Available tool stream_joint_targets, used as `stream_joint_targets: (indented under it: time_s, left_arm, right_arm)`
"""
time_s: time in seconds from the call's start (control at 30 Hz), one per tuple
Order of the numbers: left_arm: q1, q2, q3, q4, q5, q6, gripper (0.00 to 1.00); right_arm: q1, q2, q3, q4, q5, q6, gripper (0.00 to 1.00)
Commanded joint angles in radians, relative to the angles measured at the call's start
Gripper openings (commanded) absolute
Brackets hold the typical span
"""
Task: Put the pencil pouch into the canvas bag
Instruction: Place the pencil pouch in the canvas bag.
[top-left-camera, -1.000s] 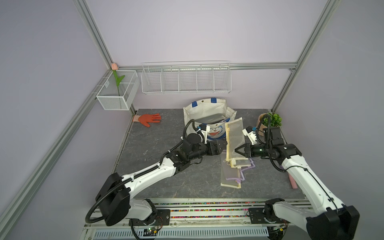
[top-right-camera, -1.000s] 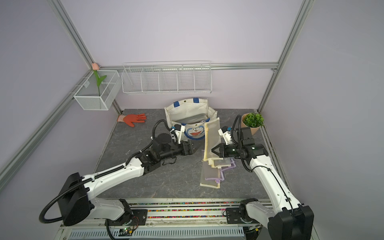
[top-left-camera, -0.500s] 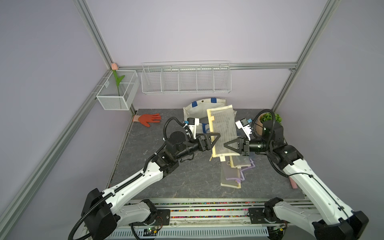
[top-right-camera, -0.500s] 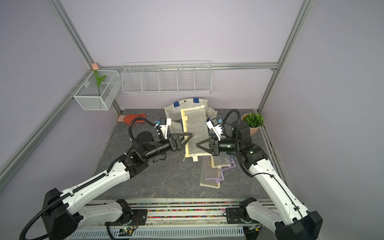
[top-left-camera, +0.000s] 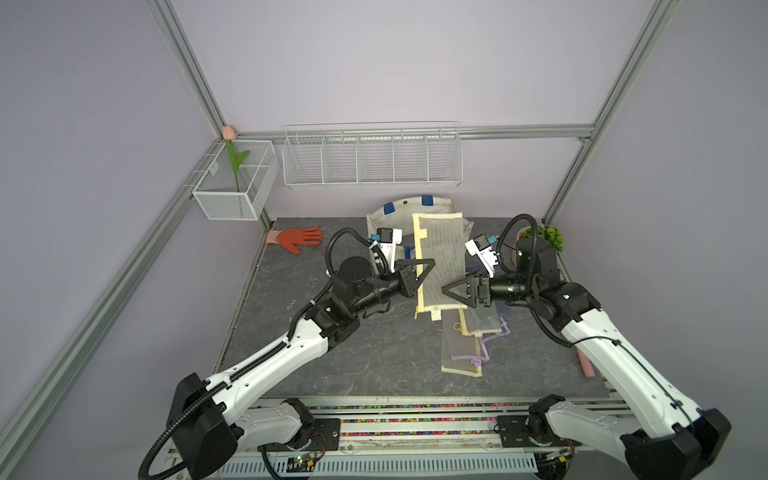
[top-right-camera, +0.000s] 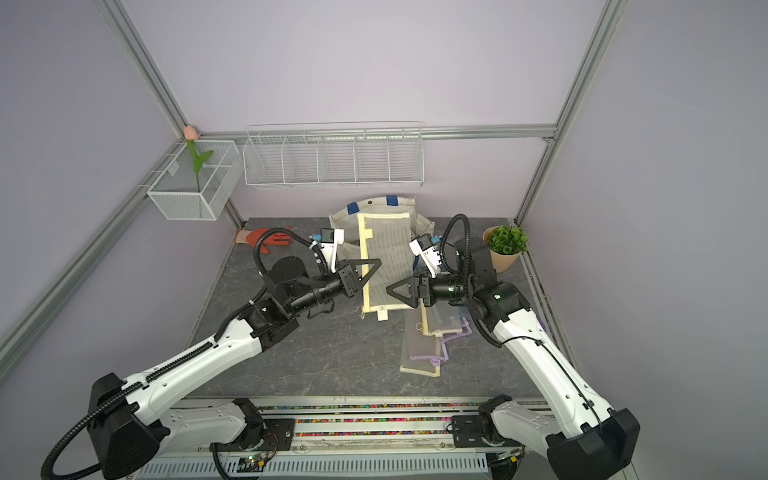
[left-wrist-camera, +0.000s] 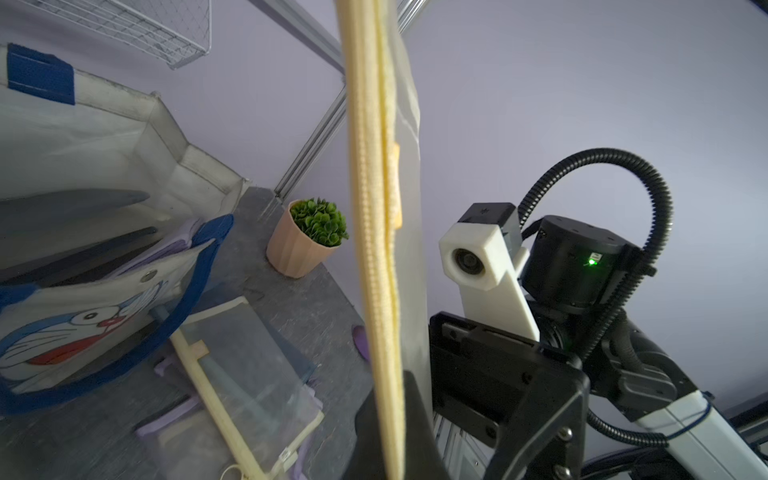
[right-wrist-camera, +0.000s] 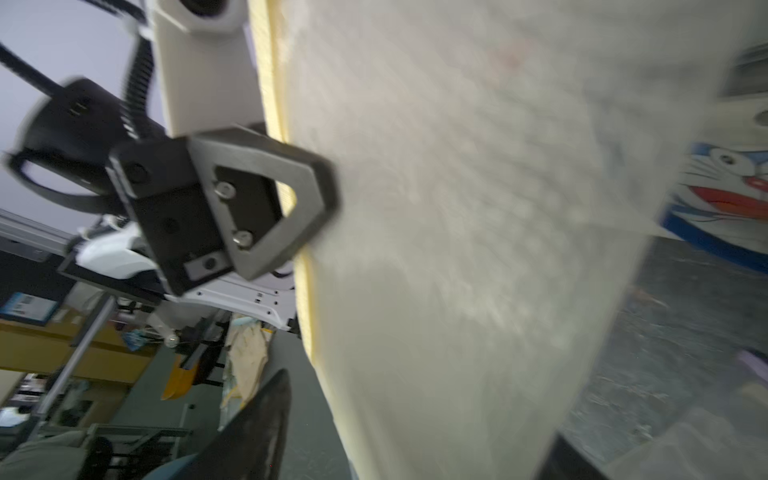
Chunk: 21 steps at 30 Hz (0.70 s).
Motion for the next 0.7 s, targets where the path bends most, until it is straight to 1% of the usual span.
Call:
stream_joint_targets:
  time_s: [0.0, 0.07, 0.1, 0.17, 0.27, 0.37, 0.47, 0.53, 0.6, 0.67]
  left_arm:
    - [0.001, 0.052, 0.279, -0.427, -0.183, 0.367, 0.0]
    - [0.006, 0.144, 0.463, -0.602, -0.323, 0.545, 0.0]
    - [0.007, 0.188, 0.547, -0.652, -0.375, 0.615, 0.0]
    - [0.01, 0.305, 0.721, -0.736, -0.463, 0.767, 0.0]
    - [0.012, 0.47, 0.926, -0.767, -0.583, 0.944, 0.0]
    - [0.012, 0.631, 1.084, -0.761, -0.699, 1.117, 0.0]
    - [0.013, 0.775, 1.238, -0.788, -0.749, 1.232, 0.0]
    - [0.015, 0.835, 1.289, -0.787, -0.753, 1.273, 0.0]
    - [0.023, 0.867, 1.289, -0.773, -0.733, 1.291, 0.0]
    - [0.037, 0.878, 1.255, -0.763, -0.709, 1.288, 0.0]
  right_arm:
    - [-0.053, -0.01, 0.013, -0.143, 0.139, -0.058, 0.92]
    - [-0.095, -0.021, 0.012, -0.182, 0.184, -0.06, 0.98]
    - [-0.111, -0.024, 0.01, -0.192, 0.195, -0.061, 1.0]
    - [-0.136, -0.024, 0.006, -0.219, 0.231, -0.061, 0.97]
    - [-0.15, -0.004, 0.006, -0.256, 0.259, -0.06, 0.96]
    - [-0.157, 0.002, 0.002, -0.277, 0.28, -0.057, 0.96]
    - [-0.162, 0.0, -0.001, -0.288, 0.301, -0.061, 0.95]
    - [-0.168, -0.001, -0.002, -0.298, 0.312, -0.062, 0.95]
    - [-0.176, 0.0, -0.005, -0.301, 0.316, -0.066, 0.95]
    - [-0.183, 0.003, -0.006, -0.304, 0.317, -0.069, 0.95]
